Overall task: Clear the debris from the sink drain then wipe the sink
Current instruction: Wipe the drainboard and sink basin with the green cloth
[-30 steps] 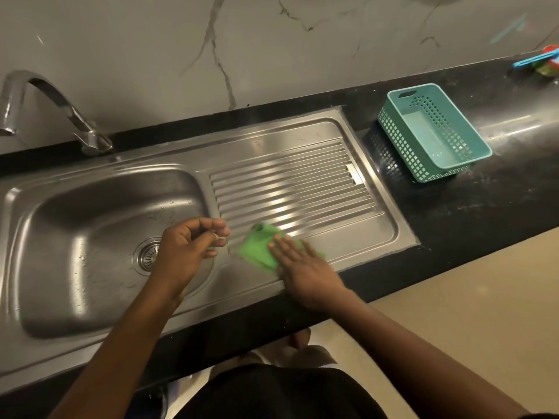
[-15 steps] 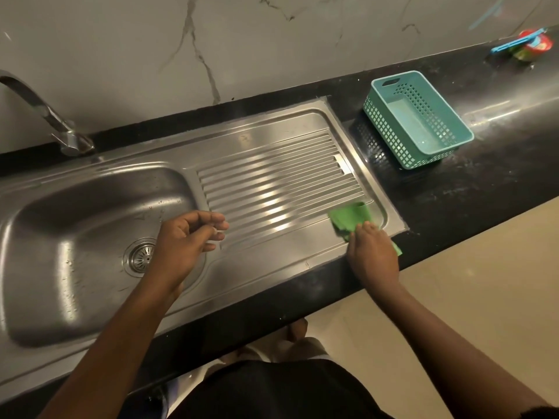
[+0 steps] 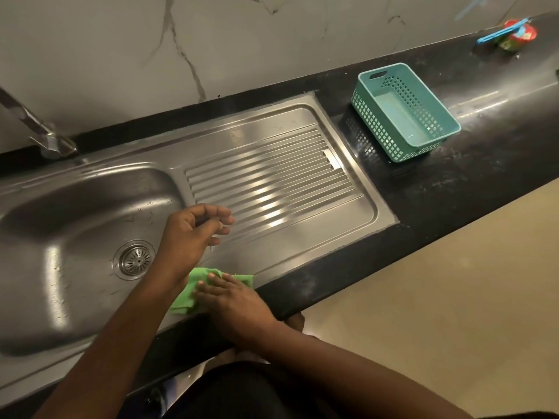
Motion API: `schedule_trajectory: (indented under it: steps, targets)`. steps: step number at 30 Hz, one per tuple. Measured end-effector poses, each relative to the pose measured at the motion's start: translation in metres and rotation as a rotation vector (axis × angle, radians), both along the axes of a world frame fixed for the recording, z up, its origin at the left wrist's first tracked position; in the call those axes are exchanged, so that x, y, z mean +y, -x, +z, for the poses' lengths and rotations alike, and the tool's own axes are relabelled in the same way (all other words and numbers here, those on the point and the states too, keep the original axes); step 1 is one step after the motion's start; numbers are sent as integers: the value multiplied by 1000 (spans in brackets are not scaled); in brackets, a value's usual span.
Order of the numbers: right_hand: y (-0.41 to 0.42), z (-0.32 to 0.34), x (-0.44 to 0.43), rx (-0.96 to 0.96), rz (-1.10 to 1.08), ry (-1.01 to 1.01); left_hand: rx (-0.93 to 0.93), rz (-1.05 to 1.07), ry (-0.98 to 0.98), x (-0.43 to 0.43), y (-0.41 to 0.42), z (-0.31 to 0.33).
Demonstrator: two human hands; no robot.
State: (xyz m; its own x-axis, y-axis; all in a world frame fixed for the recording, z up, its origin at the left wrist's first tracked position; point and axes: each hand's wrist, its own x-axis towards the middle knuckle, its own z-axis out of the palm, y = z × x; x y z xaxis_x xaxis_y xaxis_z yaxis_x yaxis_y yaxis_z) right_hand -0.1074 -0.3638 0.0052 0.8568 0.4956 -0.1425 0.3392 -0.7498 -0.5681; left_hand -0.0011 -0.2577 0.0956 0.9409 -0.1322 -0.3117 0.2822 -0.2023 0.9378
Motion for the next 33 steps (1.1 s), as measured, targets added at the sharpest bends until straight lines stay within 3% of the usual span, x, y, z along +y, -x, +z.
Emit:
schedule_trajectory:
  steps: [3,6,11,15,20,28,33]
  targets:
    - [-1,3,-49,-61,36,-7,2,1,5,-7,-1,0]
    - [-3,9,-126,-89,-132,28,-4,9,14,-13,-1,1]
    - [-15,19,-259,-44,-381,259,-10,21,19,-19,2,-2]
    - [-33,20,-306,-51,-460,503,-14,41,20,-24,4,-3]
    - [-55,14,-306,-39,-443,605,-5,106,0,-18,7,-4]
    - [-82,11,-240,90,-610,362,-12,265,-39,-3,16,-2]
    - [-61,8,-137,39,-409,238,-21,297,-47,-3,23,5]
